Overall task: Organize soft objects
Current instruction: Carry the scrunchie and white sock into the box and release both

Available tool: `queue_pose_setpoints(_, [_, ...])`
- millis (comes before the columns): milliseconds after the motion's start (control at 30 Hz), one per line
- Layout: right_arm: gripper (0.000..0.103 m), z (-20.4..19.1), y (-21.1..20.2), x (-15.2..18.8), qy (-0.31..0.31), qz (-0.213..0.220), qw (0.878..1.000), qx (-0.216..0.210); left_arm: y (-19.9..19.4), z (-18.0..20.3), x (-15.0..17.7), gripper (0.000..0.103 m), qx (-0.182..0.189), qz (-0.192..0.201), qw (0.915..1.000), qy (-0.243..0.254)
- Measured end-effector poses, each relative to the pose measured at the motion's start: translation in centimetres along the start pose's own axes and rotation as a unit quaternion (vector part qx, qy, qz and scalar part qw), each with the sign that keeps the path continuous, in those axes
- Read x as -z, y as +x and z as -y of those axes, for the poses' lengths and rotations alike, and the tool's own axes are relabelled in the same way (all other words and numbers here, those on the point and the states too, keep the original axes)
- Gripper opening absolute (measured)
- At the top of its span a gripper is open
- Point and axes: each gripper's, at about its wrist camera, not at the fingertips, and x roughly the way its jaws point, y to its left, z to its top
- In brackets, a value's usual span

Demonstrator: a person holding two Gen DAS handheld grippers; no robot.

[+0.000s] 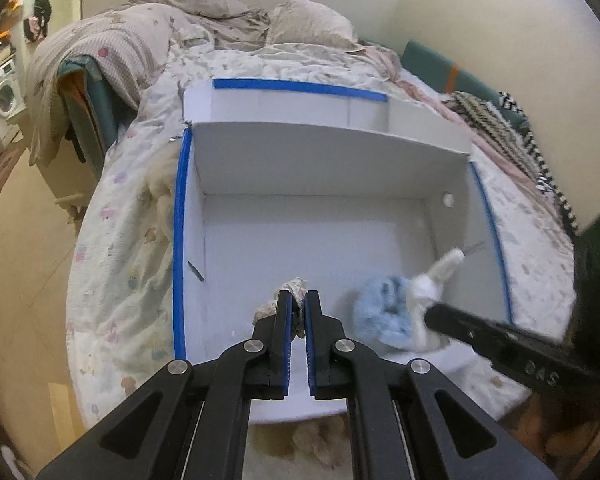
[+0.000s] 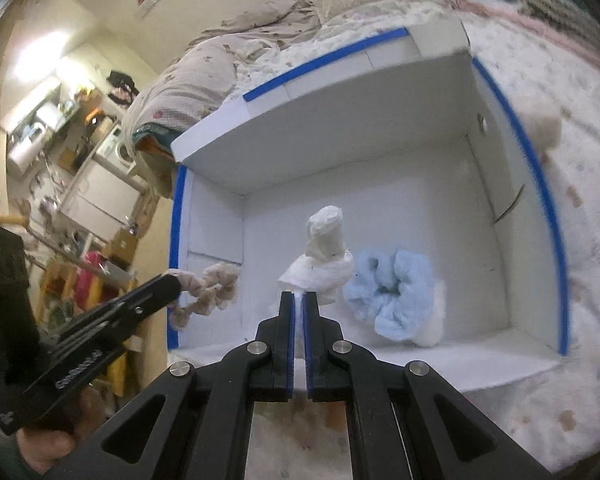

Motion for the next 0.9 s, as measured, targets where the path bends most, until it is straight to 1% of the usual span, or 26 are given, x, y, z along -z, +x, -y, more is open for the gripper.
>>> queue_pose_setpoints(67, [0.006, 1.0, 1.2, 0.5, 0.015, -0.004, 1.0, -0.003, 1.6, -0.5, 0.4, 0.006, -0.006, -0.008, 0.9999, -0.009])
queue_pose_setpoints(167, [0.006, 2.1, 3.0, 1.1, 0.037, -0.029, 0.999, 0.013, 3.3, -0.6, 0.6, 0.006, -0.003, -0.026, 0.9994, -0.021])
queue_pose_setpoints(300, [0.006, 1.8, 3.9, 0.7, 0.014, -0.034, 0.999, 0.032, 4.1, 0.3, 0.7, 0.006, -0.012, -0.022, 0.9997, 0.008])
queue_pose_setpoints(400, [0.006, 2.1, 4.2, 0.6, 0.02, -0.04, 0.998, 0.035, 4.7, 0.7, 1.1, 0.006, -0.011, -0.029, 0.9994, 0.016])
queue_pose_setpoints(500, [0.006, 2.3, 4.5, 0.6, 0.021, -0.052, 0.997, 0.048, 5.2, 1.3, 1.3, 0.006, -0.017, -0.036, 0.9987, 0.03])
queue_pose_setpoints(800, [0.006, 2.5, 5.4, 0.4, 0.028, -0.068, 0.996, 0.054, 6.2, 1.9, 1.7, 0.006, -0.022, -0.048, 0.9979, 0.036])
queue_pose_setpoints(900, [0.006, 2.5, 5.7, 0.5, 0.026, -0.074, 0.995, 0.059, 6.4, 1.9, 1.6, 0.006, -0.015, -0.05, 0.9981, 0.034])
